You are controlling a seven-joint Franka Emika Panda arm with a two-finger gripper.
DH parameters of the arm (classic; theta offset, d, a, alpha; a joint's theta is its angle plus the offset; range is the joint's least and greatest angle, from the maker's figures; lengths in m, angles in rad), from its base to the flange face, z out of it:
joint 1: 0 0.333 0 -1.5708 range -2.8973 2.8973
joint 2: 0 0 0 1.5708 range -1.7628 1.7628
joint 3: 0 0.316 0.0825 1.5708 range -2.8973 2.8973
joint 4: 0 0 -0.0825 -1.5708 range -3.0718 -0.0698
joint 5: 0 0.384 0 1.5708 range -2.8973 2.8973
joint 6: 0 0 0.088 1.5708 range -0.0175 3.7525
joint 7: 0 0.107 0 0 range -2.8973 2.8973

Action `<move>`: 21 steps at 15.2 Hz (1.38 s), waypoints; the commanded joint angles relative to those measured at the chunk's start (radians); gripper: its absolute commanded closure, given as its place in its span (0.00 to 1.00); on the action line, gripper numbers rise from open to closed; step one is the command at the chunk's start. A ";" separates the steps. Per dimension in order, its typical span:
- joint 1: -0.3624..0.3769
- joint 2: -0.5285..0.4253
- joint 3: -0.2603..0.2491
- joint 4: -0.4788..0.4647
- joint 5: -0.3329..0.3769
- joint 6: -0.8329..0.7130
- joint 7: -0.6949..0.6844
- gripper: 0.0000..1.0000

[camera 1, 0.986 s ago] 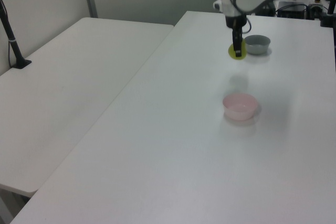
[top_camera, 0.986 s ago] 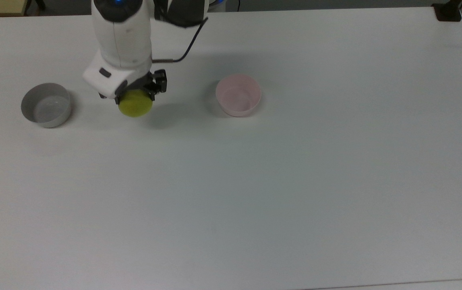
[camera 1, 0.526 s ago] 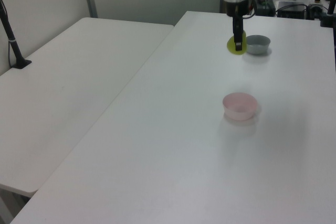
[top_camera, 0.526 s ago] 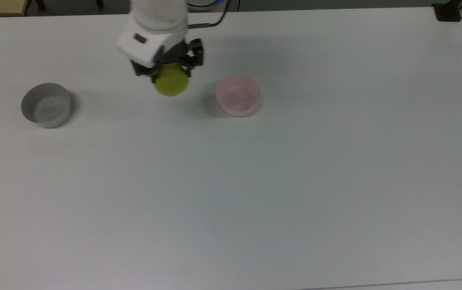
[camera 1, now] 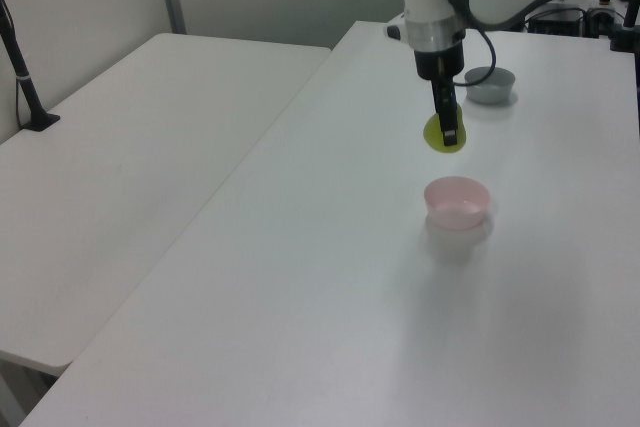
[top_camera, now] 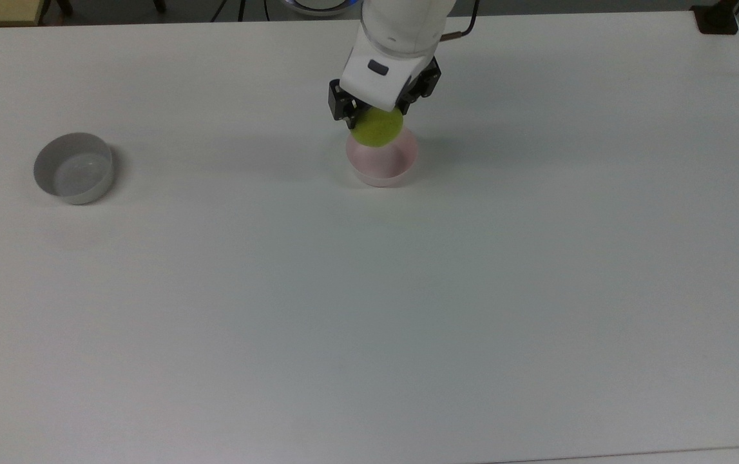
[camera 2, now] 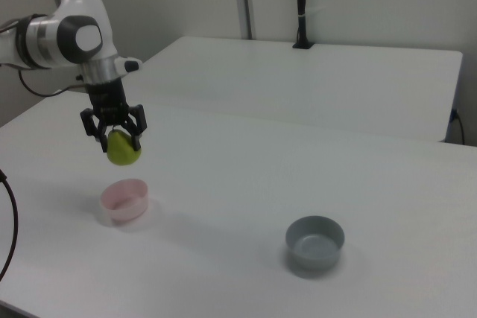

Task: Place the pear in the bowl
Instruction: 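Carry the held pear over to the pink bowl, then lower the pear into the pink bowl and open the gripper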

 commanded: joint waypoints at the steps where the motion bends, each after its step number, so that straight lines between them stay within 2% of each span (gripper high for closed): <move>1: 0.001 0.052 -0.001 -0.016 0.000 -0.001 -0.006 0.64; 5: 0.039 0.098 0.002 -0.048 -0.006 0.040 -0.010 0.63; 7: 0.052 0.128 0.002 -0.045 -0.007 0.042 -0.006 0.58; 8: 0.053 0.138 0.002 -0.045 -0.007 0.050 -0.003 0.52; 9: 0.056 0.141 0.002 -0.048 -0.006 0.086 0.005 0.39; 11: 0.055 0.153 0.002 -0.048 -0.006 0.108 0.031 0.21; 12: 0.053 0.155 0.002 -0.048 -0.006 0.113 0.031 0.03; 13: 0.052 0.155 0.002 -0.048 -0.006 0.114 0.027 0.00; 17: 0.053 0.141 0.002 -0.045 -0.006 0.097 0.033 0.00; 21: 0.018 0.055 0.000 -0.037 -0.006 0.047 0.034 0.00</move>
